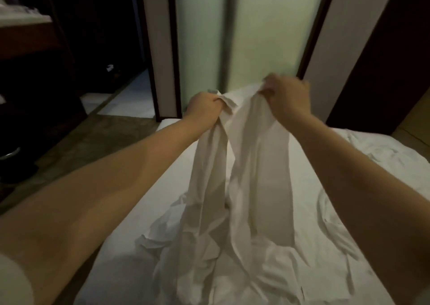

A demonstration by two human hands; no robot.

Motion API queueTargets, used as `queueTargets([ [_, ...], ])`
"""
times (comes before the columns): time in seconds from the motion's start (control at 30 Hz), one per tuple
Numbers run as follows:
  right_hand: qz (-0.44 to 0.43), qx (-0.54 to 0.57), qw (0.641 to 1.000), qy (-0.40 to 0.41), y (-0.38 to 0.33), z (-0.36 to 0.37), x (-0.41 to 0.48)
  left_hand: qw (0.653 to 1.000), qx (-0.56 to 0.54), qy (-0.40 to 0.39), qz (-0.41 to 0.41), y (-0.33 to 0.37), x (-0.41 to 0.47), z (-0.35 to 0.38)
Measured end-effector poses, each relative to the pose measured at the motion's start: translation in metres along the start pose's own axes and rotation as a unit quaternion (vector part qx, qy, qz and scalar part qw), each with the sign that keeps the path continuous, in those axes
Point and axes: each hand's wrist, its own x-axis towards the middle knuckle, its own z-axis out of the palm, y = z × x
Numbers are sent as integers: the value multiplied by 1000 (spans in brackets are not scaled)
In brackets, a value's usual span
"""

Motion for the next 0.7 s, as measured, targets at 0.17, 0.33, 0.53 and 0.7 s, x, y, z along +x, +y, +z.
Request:
queueTargets([
  [0.17, -85, 65, 985, 138, -4, 8, 12, 984, -136, 55, -96, 32, 27, 27],
  [0.33, 7, 269, 963, -16, 6, 50, -54, 957, -212, 65, -189, 32, 16, 60],
  [0.53, 110, 339, 932, -68, 14, 72, -99, 929, -298, 58, -212, 32, 9, 66],
  [0.7, 122, 301, 945, -41, 22, 62, -111, 950, -232, -9, -209, 24, 8, 56],
])
